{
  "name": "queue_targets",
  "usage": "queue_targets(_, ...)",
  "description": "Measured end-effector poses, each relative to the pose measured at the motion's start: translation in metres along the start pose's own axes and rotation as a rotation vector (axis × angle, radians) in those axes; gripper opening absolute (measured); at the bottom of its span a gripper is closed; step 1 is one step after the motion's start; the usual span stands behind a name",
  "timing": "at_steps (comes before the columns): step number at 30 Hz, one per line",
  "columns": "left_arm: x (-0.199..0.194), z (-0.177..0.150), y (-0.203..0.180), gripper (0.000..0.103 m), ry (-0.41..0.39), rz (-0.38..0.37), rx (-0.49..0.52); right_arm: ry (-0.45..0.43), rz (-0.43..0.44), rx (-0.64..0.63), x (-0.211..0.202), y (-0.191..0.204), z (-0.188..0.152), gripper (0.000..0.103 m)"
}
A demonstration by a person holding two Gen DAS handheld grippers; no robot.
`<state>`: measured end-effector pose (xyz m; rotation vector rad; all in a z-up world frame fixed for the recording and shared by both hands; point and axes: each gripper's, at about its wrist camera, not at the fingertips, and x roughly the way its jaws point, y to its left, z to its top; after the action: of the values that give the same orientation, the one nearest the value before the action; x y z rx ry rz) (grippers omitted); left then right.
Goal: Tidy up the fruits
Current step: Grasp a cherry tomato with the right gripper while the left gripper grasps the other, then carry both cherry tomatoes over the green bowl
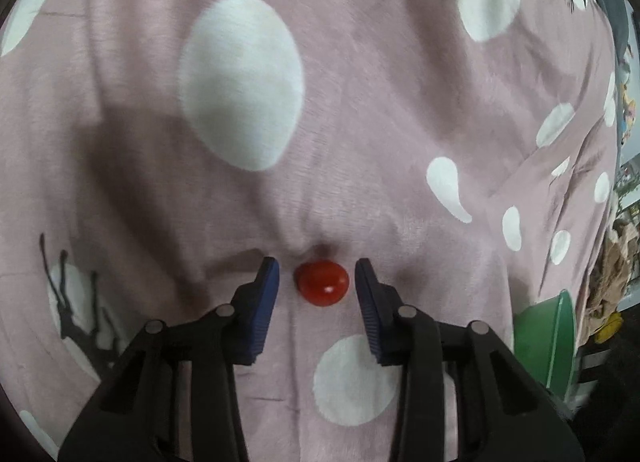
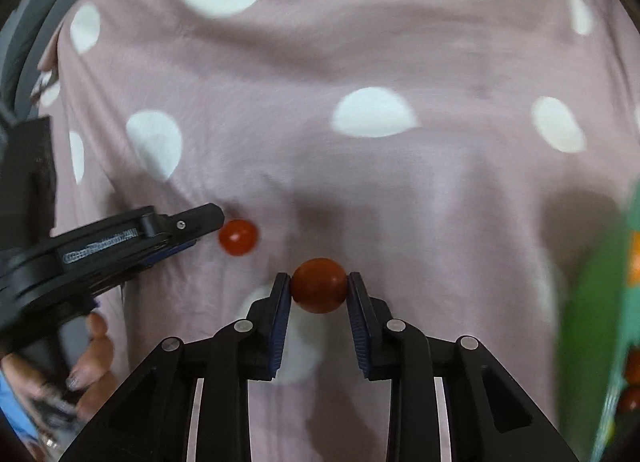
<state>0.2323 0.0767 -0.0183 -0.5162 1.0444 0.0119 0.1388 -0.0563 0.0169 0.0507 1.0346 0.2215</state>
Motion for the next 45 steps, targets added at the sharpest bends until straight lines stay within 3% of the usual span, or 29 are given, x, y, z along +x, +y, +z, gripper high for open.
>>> queue_targets(4,0.013,-0.001,-0.008,0.031,0.016,0.023,0.011,-0.04,-0.035,0.031,-0.018,-0.015,-0.01,0.03)
queue_targets(8,0.026,-0.005,-0.013,0.028,0.035,0.052,0.014,-0.051,-0.037,0.05,-0.021,-0.02,0.0,0.03)
queue_targets(11,0.026,-0.006,-0.018,0.028,0.003,0.093,0.037,-0.062,-0.04,0.047,-0.026,-0.021,0.006,0.03)
queue_targets(19,-0.002,-0.025,-0.021,0.028,-0.015,0.139,0.051,-0.085,-0.031,0.035,-0.04,-0.032,0.011,0.03)
queue_targets(30,-0.073,-0.091,-0.044,0.028,-0.088,0.127,0.104,-0.133,-0.042,0.017,-0.072,-0.045,-0.01,0.03)
queue_targets(38,-0.087,-0.136,-0.073,0.028,-0.112,0.091,0.143,-0.138,-0.076,0.006,-0.088,-0.054,-0.038,0.03)
queue_targets(45,-0.092,-0.143,-0.105,0.028,-0.153,0.072,0.183,-0.195,-0.094,0.016,-0.114,-0.071,-0.037,0.03)
